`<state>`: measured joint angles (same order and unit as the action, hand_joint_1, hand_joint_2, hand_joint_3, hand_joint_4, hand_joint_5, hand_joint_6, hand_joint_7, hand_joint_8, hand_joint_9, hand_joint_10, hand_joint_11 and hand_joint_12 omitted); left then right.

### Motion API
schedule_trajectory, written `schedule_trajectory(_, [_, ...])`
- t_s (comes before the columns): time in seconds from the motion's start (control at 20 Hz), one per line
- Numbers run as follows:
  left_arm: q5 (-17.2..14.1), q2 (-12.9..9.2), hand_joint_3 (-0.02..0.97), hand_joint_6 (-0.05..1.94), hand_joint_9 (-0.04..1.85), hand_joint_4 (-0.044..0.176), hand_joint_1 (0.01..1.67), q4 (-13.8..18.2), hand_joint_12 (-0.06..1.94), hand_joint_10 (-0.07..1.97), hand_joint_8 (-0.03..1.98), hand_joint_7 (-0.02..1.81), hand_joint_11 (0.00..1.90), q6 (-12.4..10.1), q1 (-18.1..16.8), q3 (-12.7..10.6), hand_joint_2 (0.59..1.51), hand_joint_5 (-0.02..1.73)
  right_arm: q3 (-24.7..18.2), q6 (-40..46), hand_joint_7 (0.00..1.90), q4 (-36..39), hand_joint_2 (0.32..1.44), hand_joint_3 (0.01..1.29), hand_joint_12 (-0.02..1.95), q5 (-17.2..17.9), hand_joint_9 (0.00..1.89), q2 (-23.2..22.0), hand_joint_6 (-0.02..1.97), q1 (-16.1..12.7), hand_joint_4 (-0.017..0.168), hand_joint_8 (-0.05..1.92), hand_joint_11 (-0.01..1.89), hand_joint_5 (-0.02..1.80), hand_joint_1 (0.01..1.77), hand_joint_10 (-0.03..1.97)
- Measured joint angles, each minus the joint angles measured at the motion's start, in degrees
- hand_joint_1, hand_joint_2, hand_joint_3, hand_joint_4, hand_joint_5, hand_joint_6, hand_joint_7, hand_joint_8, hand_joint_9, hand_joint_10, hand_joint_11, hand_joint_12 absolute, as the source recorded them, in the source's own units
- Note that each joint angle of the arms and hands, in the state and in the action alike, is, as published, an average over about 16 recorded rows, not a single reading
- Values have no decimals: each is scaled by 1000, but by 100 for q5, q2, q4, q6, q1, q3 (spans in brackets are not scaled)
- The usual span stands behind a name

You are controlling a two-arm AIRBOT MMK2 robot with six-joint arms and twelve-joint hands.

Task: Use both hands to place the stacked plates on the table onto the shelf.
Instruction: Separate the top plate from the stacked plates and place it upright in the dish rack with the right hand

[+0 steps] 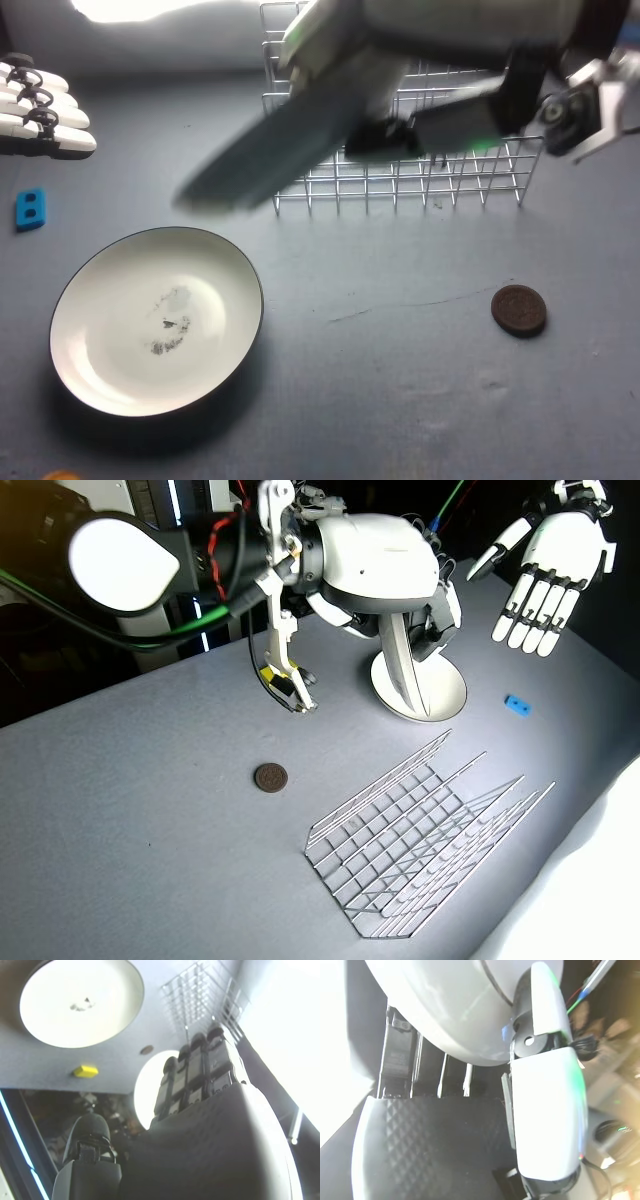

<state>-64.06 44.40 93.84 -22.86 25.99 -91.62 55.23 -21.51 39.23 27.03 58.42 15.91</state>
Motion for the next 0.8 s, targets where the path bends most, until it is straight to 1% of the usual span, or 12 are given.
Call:
schedule_trajectory(0.3, [-64, 0, 21, 20, 21, 3, 17, 25, -7, 8, -16, 21, 14, -45, -10, 3, 1224, 20, 256, 1750, 1093, 735, 995, 13, 1143, -131, 1357, -229, 1004, -428, 17, 834, 860, 944, 1173, 33])
schedule_trajectory(0.6, [-81, 0, 21, 20, 21, 3, 17, 73, -7, 7, -15, 20, 14, -49, -32, 18, 1224, 20, 710, 3731, 1098, 1985, 994, 12, 1146, -258, 1351, -306, 1007, -742, 11, 826, 861, 938, 1188, 33])
schedule_trajectory(0.8, [-89, 0, 21, 21, 21, 3, 17, 125, -7, 7, -15, 20, 14, -48, -59, 39, 1224, 20, 1028, 4853, 1102, 2705, 994, 12, 1150, -332, 1352, -306, 1002, -905, 7, 812, 863, 938, 1198, 32])
